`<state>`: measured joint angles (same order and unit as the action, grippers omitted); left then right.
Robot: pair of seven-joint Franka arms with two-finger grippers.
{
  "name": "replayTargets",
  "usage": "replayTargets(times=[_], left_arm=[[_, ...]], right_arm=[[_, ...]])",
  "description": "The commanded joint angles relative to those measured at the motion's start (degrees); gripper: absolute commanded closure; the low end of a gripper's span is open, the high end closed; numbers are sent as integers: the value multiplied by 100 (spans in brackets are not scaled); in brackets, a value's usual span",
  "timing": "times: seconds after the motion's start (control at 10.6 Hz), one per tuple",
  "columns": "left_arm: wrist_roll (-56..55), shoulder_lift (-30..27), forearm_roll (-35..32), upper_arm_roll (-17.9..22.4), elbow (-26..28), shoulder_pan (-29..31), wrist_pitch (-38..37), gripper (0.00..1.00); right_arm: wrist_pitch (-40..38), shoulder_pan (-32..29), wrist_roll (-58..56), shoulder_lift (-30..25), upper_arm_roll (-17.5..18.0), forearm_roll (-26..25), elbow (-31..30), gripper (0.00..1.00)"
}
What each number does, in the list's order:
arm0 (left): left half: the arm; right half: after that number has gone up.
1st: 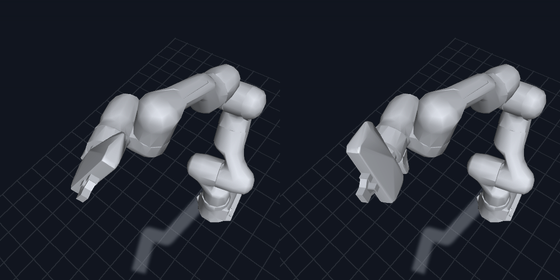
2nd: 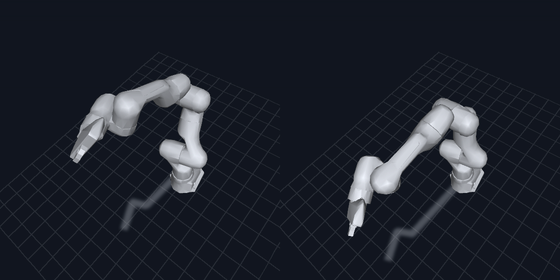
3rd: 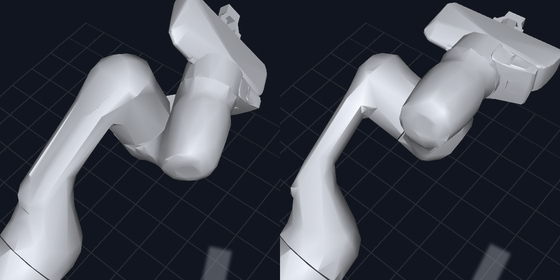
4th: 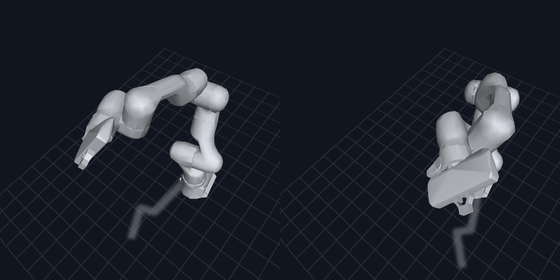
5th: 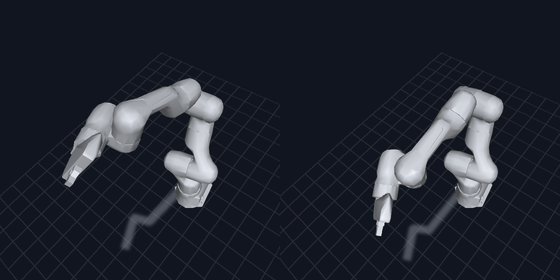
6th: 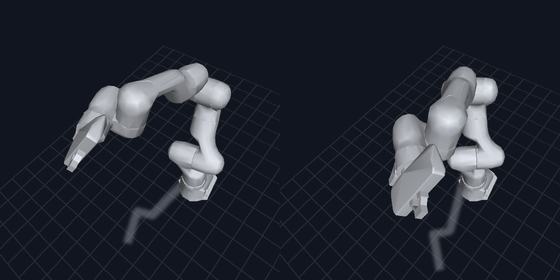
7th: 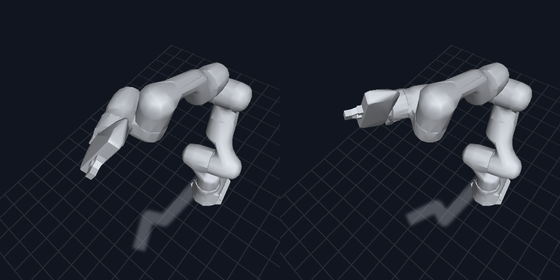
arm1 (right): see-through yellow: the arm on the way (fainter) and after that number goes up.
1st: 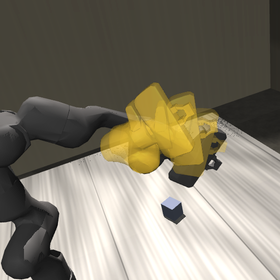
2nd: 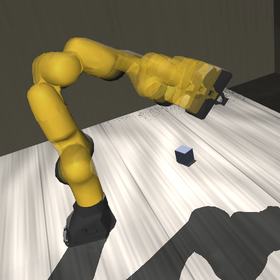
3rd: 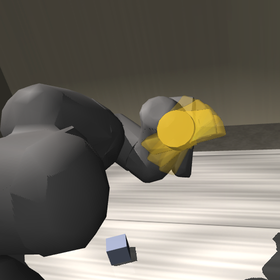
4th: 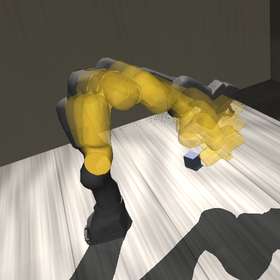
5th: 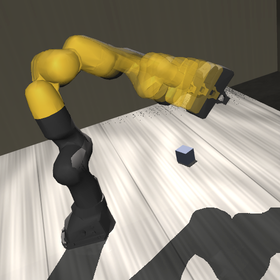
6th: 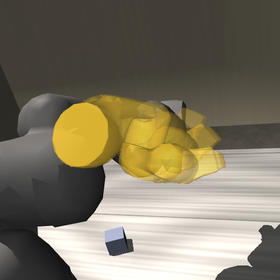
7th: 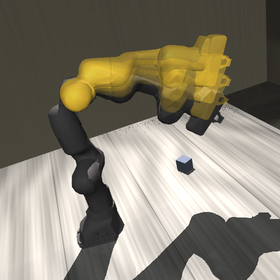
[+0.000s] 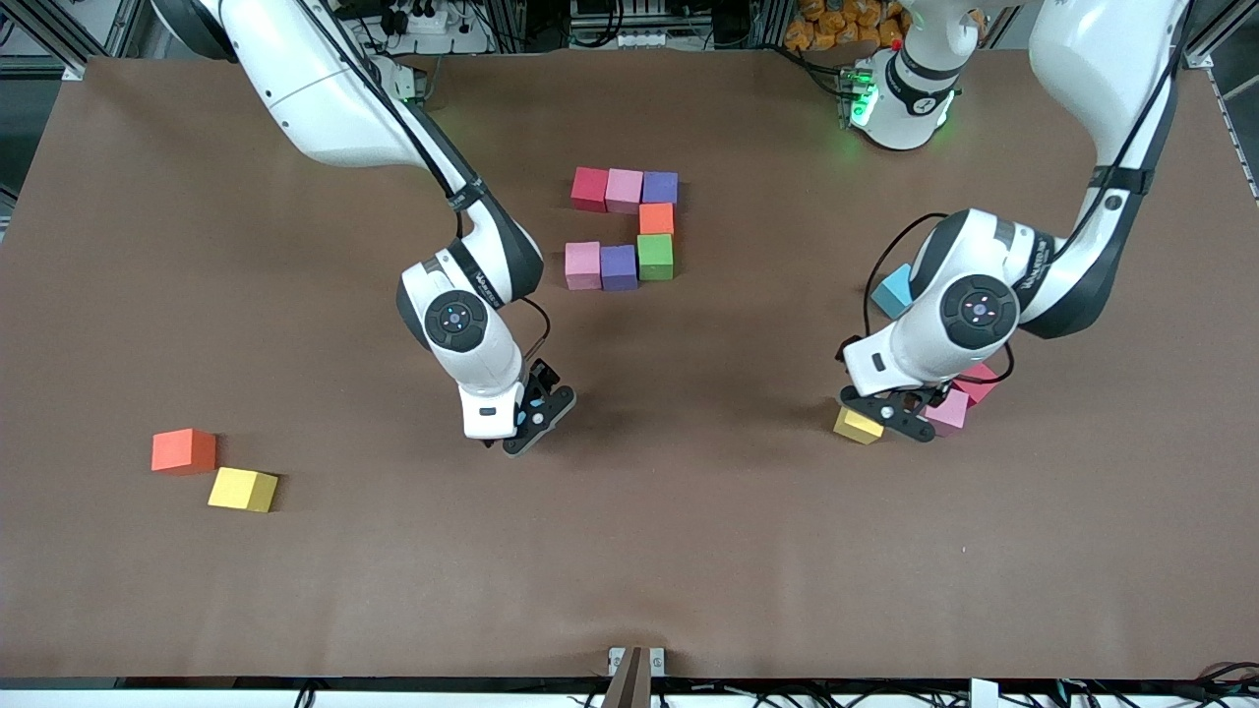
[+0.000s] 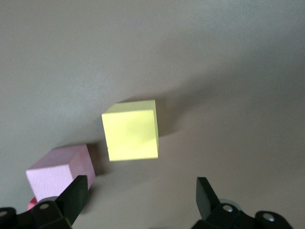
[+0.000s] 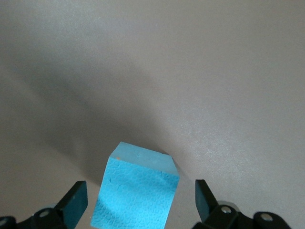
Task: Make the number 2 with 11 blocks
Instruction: 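Grasp the yellow cube with the left gripper while the right gripper carries cyan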
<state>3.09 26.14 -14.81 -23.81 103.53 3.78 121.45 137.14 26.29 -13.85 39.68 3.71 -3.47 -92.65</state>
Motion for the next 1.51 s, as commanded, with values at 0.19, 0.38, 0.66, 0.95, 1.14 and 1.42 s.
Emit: replayTargets(times=[0.19,0.38,0.66,0.95,1.14,1.42], left_arm=[[-492,471,-162,34,-167,44,388,0],[-686,620,-241,43,-176,35,580,0],[-765,796,-645,60,-176,53,757,0],[-810,919,-759,69,-176,62,924,0],[-810,1059,-978,69,-176,88,1091,0],[-819,1130,-1023,113,-193,79,1153,0]], right_arm=[[-3,-72,23,75,42,-83,27,0],[6,-80,40,128,42,-83,19,0],[14,-107,40,181,42,-75,10,0],[32,-116,119,190,42,-75,10,100],[23,-107,181,190,51,-66,10,100],[-38,112,1266,155,51,-66,18,100]])
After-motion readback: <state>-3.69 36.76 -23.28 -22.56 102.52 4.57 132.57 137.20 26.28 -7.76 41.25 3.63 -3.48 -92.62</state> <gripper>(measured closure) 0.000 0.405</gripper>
